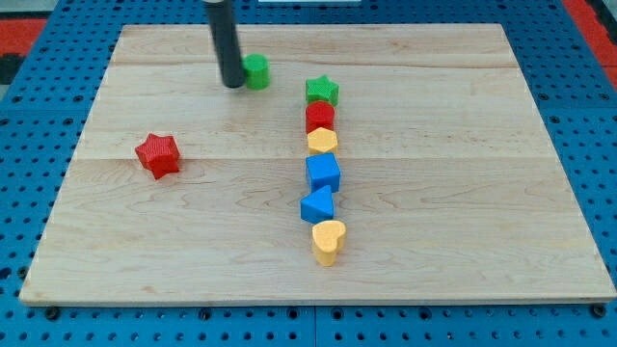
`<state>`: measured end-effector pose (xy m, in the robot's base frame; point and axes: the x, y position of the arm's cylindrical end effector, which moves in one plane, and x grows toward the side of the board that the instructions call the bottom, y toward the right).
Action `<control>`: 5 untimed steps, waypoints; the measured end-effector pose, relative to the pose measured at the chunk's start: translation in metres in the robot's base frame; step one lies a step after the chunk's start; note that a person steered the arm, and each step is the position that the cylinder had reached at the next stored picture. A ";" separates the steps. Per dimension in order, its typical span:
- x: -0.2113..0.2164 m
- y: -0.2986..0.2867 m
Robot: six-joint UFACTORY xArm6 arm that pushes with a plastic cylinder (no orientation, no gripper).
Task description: Place the green circle above the green star
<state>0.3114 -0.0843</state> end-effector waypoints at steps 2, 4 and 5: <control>-0.033 -0.008; -0.031 0.044; -0.025 0.059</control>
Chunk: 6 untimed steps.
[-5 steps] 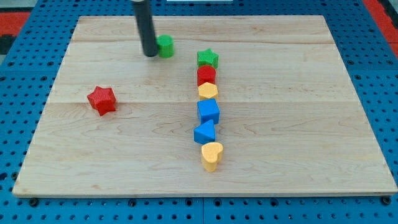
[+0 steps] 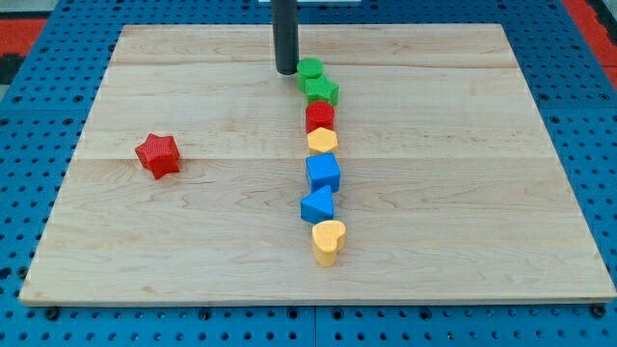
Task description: Place the green circle above the green star
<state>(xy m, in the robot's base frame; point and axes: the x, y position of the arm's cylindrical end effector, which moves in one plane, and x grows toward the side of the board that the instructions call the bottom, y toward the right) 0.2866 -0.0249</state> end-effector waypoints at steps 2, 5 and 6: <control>0.022 -0.025; 0.021 -0.004; 0.013 -0.003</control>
